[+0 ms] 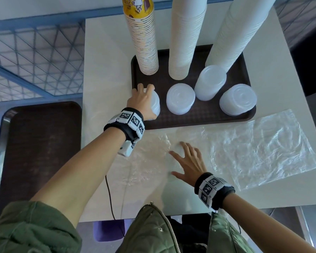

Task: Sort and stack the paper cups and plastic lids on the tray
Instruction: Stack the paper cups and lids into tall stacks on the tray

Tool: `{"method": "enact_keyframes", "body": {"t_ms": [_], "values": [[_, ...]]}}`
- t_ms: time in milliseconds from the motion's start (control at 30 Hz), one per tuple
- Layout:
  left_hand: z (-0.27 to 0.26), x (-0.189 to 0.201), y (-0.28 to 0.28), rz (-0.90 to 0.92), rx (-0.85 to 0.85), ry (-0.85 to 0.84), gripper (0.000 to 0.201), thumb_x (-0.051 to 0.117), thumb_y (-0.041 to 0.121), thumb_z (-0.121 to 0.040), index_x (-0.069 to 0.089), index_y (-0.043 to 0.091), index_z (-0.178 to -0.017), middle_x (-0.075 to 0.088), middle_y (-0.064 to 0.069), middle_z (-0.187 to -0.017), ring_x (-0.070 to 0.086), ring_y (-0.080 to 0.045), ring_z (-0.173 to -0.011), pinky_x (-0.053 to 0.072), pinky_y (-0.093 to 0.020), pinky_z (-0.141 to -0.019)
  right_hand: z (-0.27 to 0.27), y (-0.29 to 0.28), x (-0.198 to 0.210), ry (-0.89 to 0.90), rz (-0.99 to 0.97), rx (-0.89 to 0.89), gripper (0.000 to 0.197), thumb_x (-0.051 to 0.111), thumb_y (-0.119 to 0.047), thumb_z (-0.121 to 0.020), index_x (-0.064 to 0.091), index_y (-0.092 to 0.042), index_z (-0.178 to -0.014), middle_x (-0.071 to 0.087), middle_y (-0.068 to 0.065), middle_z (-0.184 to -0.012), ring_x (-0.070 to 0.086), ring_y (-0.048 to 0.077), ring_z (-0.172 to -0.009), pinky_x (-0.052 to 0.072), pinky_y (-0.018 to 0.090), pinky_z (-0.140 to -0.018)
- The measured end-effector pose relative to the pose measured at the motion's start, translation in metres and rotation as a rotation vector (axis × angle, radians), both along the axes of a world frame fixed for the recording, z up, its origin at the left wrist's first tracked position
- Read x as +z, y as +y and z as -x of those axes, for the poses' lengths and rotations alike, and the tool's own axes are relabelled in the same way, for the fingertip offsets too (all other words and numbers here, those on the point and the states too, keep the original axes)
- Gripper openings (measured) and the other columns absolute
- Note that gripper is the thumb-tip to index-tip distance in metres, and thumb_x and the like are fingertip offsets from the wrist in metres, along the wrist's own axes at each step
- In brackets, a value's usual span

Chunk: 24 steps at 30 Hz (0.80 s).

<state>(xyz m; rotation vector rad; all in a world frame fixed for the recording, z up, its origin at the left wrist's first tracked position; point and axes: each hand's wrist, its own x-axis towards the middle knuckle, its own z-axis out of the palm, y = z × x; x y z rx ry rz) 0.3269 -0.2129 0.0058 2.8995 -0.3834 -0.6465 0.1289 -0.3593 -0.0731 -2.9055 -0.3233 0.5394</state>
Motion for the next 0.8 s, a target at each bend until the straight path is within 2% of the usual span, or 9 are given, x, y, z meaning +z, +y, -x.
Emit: {"method": "enact_keyframes", "body": {"t_ms": [133, 200, 267, 333, 433, 533, 700, 800], "values": [[0.001, -0.001, 0.0, 0.016, -0.04, -0.013, 0.093, 0.081, 0.02, -0.058, 0.028, 0.018, -0.134, 0.033, -0.015, -0.129, 0.038, -0.034, -0.116, 0.043, -0.037, -0.07, 0.0, 0.001, 0.0, -0.008, 0.01, 0.001, 0.083, 0.081, -0.063, -0.039, 0.06, -0.028, -0.111, 0.06, 0.017, -0.116, 0.063, 0.034, -0.101, 0.054, 0.049, -0.077], [0.0, 0.0, 0.002, 0.015, -0.082, -0.033, 0.101, 0.082, 0.024, -0.058, 0.023, 0.019, -0.14, 0.032, -0.016, -0.131, 0.037, -0.034, -0.119, 0.044, -0.042, -0.081, 0.0, 0.0, 0.001, -0.003, 0.011, 0.002, 0.082, 0.081, -0.063, -0.039, 0.062, -0.028, -0.111, 0.06, 0.017, -0.116, 0.063, 0.033, -0.101, 0.054, 0.049, -0.077], [0.001, 0.001, 0.006, -0.004, -0.123, -0.083, 0.11, 0.082, 0.031, -0.058, 0.016, 0.02, -0.145, 0.03, -0.015, -0.137, 0.033, -0.033, -0.125, 0.039, -0.048, -0.094, 0.0, 0.0, 0.001, 0.009, 0.005, 0.004, 0.083, 0.081, -0.063, -0.039, 0.061, -0.028, -0.11, 0.06, 0.017, -0.115, 0.063, 0.033, -0.101, 0.055, 0.049, -0.076], [0.005, 0.002, 0.01, 0.022, -0.132, -0.14, 0.112, 0.082, 0.036, -0.058, 0.014, 0.02, -0.146, 0.026, -0.015, -0.143, 0.028, -0.032, -0.132, 0.035, -0.05, -0.099, 0.0, -0.001, 0.001, 0.018, -0.013, 0.007, 0.084, 0.082, -0.062, -0.038, 0.06, -0.027, -0.112, 0.06, 0.018, -0.115, 0.063, 0.034, -0.101, 0.055, 0.05, -0.076], [0.017, 0.002, 0.017, 0.119, -0.1, -0.213, 0.099, 0.08, 0.035, -0.061, 0.027, 0.016, -0.142, 0.03, -0.015, -0.141, 0.032, -0.033, -0.129, 0.042, -0.049, -0.092, 0.0, -0.002, 0.004, -0.002, -0.059, -0.015, 0.085, 0.083, -0.058, -0.041, 0.053, -0.027, -0.115, 0.06, 0.018, -0.115, 0.063, 0.034, -0.101, 0.056, 0.049, -0.074], [0.027, -0.001, 0.02, 0.177, -0.076, -0.253, 0.08, 0.075, 0.03, -0.07, 0.037, 0.01, -0.137, 0.037, -0.017, -0.136, 0.038, -0.035, -0.124, 0.049, -0.048, -0.08, 0.0, -0.005, 0.011, -0.065, -0.117, -0.063, 0.076, 0.081, -0.052, -0.052, 0.048, -0.026, -0.115, 0.06, 0.018, -0.115, 0.063, 0.035, -0.102, 0.056, 0.047, -0.075], [0.029, -0.004, 0.019, 0.202, -0.062, -0.216, 0.068, 0.068, 0.021, -0.08, 0.035, 0.012, -0.138, 0.03, -0.012, -0.143, 0.032, -0.029, -0.132, 0.05, -0.046, -0.078, 0.004, -0.017, 0.024, -0.171, -0.237, -0.218, 0.058, 0.079, -0.041, -0.063, 0.054, -0.02, -0.111, 0.061, 0.018, -0.109, 0.063, 0.036, -0.1, 0.053, 0.045, -0.079], [0.026, -0.006, 0.018, 0.214, -0.038, -0.195, 0.065, 0.068, 0.02, -0.08, 0.036, 0.009, -0.135, 0.028, -0.011, -0.145, 0.029, -0.029, -0.133, 0.05, -0.047, -0.079, 0.005, -0.028, 0.032, -0.18, -0.287, -0.329, 0.05, 0.072, -0.038, -0.073, 0.058, -0.016, -0.115, 0.058, 0.016, -0.114, 0.058, 0.035, -0.106, 0.048, 0.044, -0.086]]}}
